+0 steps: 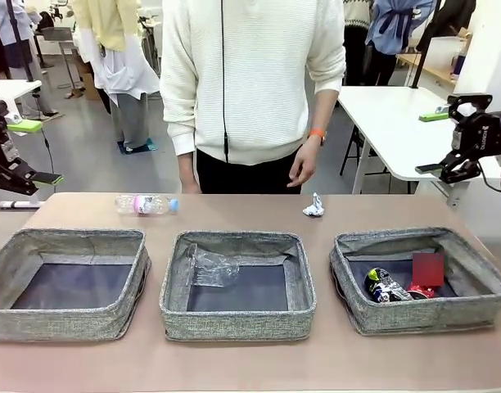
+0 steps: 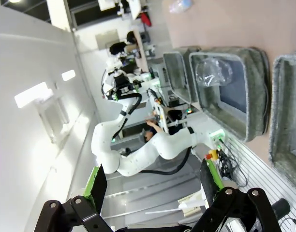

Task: Sort the waste into the appropriate baskets.
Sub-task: Pick up the waste item pointed out by the person.

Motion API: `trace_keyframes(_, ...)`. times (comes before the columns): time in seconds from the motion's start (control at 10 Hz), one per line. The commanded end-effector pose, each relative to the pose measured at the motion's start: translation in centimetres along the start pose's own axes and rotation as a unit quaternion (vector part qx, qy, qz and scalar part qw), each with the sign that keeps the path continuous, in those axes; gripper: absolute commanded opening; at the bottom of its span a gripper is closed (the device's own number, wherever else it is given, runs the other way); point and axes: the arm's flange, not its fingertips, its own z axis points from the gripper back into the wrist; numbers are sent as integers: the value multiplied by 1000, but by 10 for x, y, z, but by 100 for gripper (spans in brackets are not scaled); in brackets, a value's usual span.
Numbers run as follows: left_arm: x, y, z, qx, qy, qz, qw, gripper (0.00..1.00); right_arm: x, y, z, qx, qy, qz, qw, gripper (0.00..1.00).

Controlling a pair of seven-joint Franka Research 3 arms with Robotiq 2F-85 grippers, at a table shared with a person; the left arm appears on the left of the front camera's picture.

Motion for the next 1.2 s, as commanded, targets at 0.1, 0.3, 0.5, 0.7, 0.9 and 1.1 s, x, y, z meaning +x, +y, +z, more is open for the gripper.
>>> trace_keyframes(0.1, 0, -3, -1, -1, -3, 5, 1000, 100, 0, 2, 0, 0, -1, 2, 1000, 100)
trace_keyframes(0.3, 0, -3, -1, -1, -3, 5, 1000, 100, 0, 2, 0, 0, -1, 2, 1000, 100)
trace_keyframes(0.5, 0, -3, -1, -1, -3, 5, 1000, 100, 0, 2, 0, 0, -1, 2, 1000, 100)
trace_keyframes(0.7, 0, -3, -1, -1, -3, 5, 1000, 100, 0, 2, 0, 0, -1, 2, 1000, 100)
trace_keyframes(0.9, 0, -3, -1, -1, -3, 5, 1000, 100, 0, 2, 0, 0, -1, 2, 1000, 100)
trace_keyframes(1.1, 0, -3, -1, -1, -3, 5, 1000, 100, 18, 9, -17, -57, -45, 13, 997, 100)
